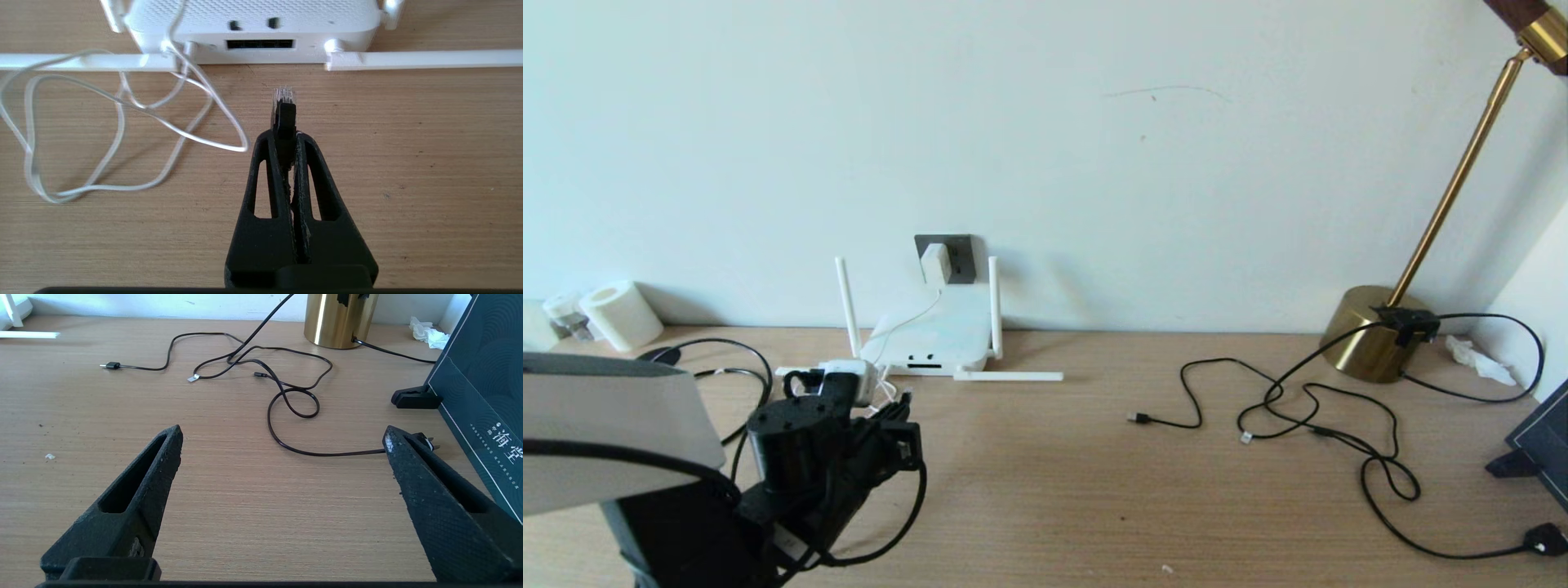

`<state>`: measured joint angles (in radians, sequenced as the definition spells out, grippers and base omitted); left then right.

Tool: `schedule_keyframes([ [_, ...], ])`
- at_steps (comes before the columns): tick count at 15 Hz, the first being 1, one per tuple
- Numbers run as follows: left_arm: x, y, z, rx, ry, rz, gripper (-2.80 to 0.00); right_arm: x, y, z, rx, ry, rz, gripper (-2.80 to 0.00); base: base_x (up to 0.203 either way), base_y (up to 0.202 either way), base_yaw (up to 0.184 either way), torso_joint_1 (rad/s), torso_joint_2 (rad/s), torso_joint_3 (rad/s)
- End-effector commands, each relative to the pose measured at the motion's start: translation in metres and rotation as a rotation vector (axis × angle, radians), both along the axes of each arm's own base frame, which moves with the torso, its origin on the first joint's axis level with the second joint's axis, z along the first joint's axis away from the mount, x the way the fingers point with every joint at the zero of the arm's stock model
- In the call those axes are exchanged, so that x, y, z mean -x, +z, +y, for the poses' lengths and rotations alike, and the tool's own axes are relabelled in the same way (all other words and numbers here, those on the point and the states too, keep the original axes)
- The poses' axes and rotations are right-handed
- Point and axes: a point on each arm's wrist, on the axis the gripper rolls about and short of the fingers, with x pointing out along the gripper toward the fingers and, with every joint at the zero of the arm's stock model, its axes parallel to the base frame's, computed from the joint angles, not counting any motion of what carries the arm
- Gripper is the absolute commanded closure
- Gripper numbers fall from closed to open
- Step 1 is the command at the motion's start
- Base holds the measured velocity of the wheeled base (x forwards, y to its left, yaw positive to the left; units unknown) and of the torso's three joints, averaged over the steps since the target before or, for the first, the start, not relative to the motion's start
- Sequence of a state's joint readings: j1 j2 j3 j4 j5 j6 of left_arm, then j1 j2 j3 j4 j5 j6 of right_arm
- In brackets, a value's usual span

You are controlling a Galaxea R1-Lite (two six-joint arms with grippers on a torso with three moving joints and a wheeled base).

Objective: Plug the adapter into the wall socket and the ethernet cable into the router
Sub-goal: Align cable and router interface

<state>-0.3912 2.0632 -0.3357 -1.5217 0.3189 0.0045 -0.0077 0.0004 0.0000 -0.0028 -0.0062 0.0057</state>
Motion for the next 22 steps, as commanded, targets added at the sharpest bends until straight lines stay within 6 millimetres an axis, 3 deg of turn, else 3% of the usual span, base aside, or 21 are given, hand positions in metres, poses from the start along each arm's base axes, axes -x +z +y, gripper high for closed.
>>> schedule_keyframes([
  [1,0.003,0.002,-0.005,0.016,-0.015,-0.008,0.00,0.000,0.000,0.000,0.000,0.000,-0.001,-2.80,0.000,0.000,0.000,0.000,0.00,0.000],
  [6,0.006,-0.001,-0.013,0.094,-0.044,0.008,0.00,0.000,0.000,0.000,0.000,0.000,-0.001,-2.80,0.000,0.000,0.000,0.000,0.00,0.000],
  [22,-0.009,-0.019,-0.018,0.100,-0.065,0.048,0.00,0.000,0.000,0.000,0.000,0.000,-0.001,-2.80,0.000,0.000,0.000,0.000,0.00,0.000],
])
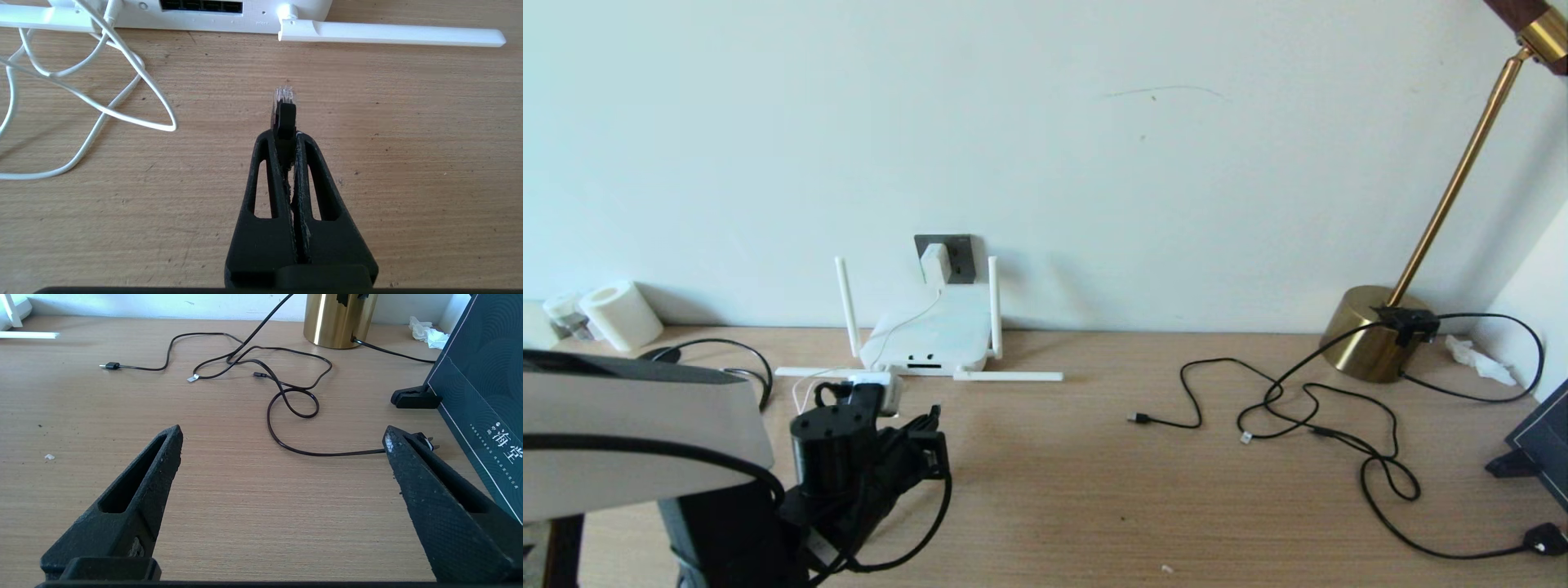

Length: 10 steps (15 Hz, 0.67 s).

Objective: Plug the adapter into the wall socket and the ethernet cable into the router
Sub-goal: Align cable and router interface

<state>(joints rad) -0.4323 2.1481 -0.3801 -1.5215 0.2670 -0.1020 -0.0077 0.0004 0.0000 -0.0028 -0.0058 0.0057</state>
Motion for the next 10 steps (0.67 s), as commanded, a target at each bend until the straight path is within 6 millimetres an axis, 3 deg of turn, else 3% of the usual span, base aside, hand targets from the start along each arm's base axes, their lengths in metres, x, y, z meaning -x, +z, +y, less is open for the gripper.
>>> schedule_keyframes([
  [1,-0.003,0.000,0.001,0.005,0.006,-0.010,0.00,0.000,0.000,0.000,0.000,0.000,-0.001,-2.80,0.000,0.000,0.000,0.000,0.00,0.000],
  [10,-0.014,0.007,0.010,0.027,0.013,-0.043,0.00,0.000,0.000,0.000,0.000,0.000,-0.001,-2.80,0.000,0.000,0.000,0.000,0.00,0.000],
])
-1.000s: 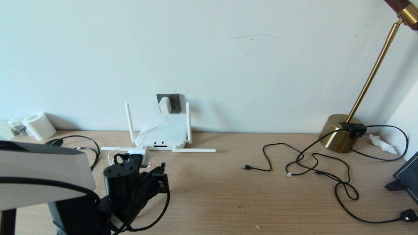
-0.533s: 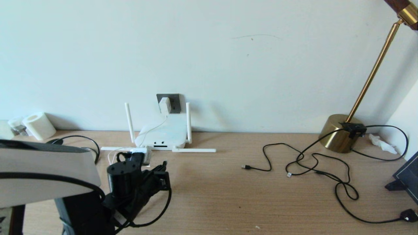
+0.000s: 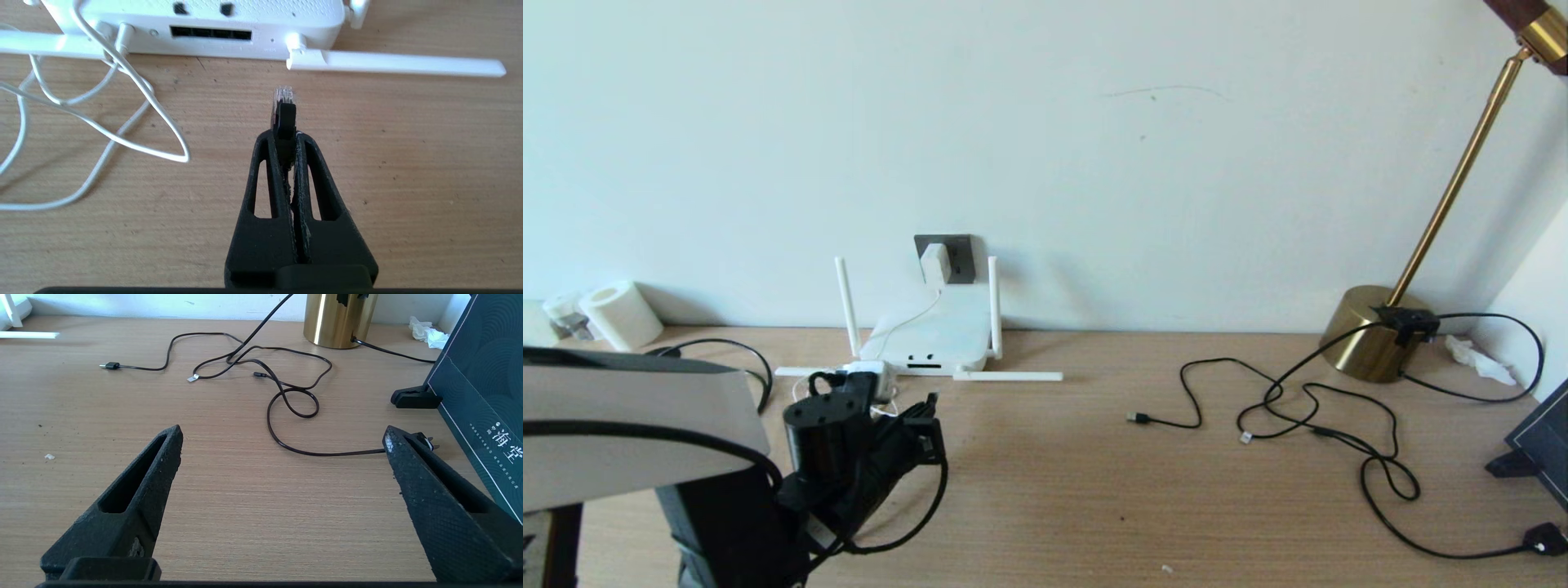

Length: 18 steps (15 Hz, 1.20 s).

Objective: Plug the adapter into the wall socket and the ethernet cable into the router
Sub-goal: Align cable and router interface

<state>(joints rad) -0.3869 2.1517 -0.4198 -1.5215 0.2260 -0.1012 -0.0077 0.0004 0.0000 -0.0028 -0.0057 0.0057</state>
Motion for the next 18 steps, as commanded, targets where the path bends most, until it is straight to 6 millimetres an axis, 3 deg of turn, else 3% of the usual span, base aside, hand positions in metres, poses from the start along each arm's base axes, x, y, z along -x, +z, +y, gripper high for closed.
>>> schedule_keyframes([
  [1,-0.002,0.004,0.002,0.008,0.008,-0.019,0.00,0.000,0.000,0.000,0.000,0.000,-0.001,-2.80,0.000,0.000,0.000,0.000,0.00,0.000],
  [9,-0.009,0.005,0.003,0.048,-0.036,-0.028,0.00,0.000,0.000,0.000,0.000,0.000,-0.001,-2.80,0.000,0.000,0.000,0.000,0.00,0.000],
  [18,-0.024,-0.004,0.016,0.058,-0.026,-0.019,0.00,0.000,0.000,0.000,0.000,0.000,-0.001,-2.80,0.000,0.000,0.000,0.000,0.00,0.000],
])
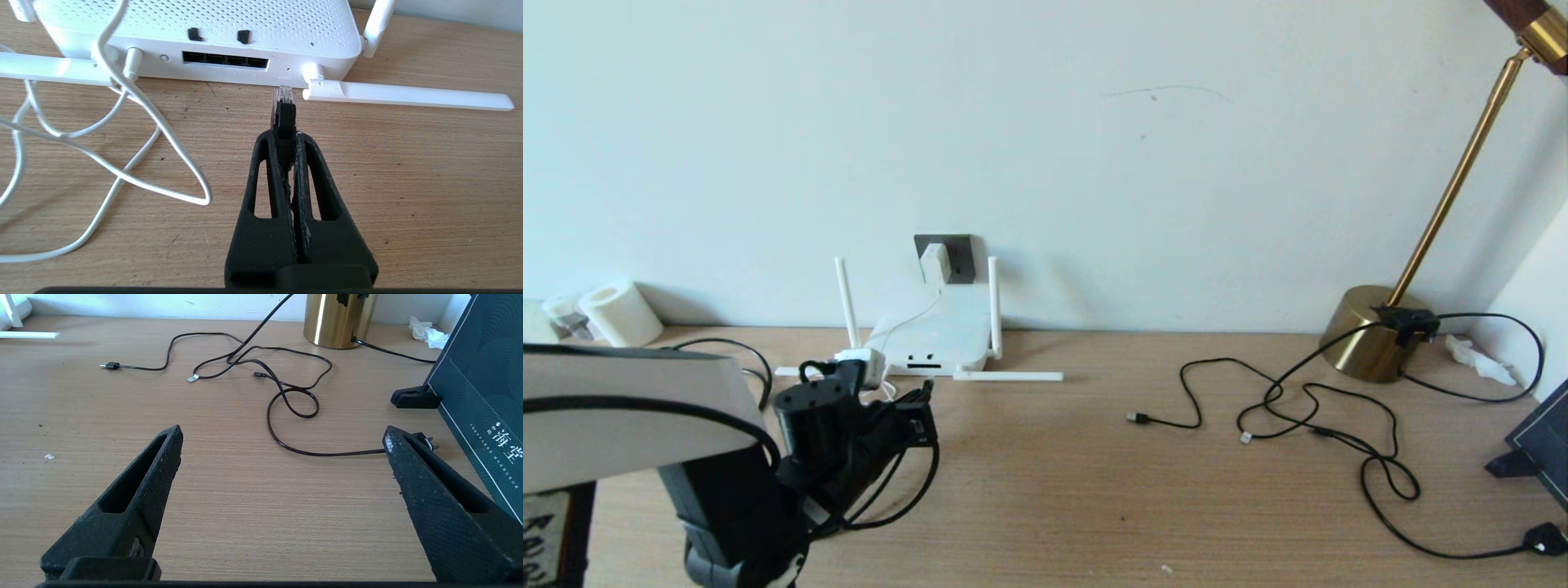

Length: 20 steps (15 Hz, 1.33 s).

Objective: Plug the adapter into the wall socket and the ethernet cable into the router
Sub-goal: Align cable and router interface

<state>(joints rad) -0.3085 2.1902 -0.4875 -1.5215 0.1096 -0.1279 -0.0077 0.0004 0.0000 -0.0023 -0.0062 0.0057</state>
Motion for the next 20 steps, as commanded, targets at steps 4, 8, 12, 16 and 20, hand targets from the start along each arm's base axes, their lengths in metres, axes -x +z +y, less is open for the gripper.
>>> schedule_keyframes([
  [4,-0.006,-0.008,-0.002,0.000,-0.010,0.004,0.00,0.000,0.000,0.000,0.000,0.000,0.000,-2.80,0.000,0.000,0.000,0.000,0.00,0.000],
  [8,-0.011,-0.012,-0.004,0.000,-0.011,0.004,0.00,0.000,0.000,0.000,0.000,0.000,-0.001,-2.80,0.000,0.000,0.000,0.000,0.00,0.000],
  [12,-0.020,-0.016,-0.007,0.003,-0.011,-0.005,0.00,0.000,0.000,0.000,0.000,0.000,-0.001,-2.80,0.000,0.000,0.000,0.000,0.00,0.000],
  [16,-0.024,-0.018,-0.008,0.007,-0.020,-0.012,0.00,0.000,0.000,0.000,0.000,0.000,-0.001,-2.80,0.000,0.000,0.000,0.000,0.00,0.000],
  [20,-0.025,-0.018,-0.007,0.008,-0.022,-0.011,0.00,0.000,0.000,0.000,0.000,0.000,-0.001,-2.80,0.000,0.000,0.000,0.000,0.00,0.000],
])
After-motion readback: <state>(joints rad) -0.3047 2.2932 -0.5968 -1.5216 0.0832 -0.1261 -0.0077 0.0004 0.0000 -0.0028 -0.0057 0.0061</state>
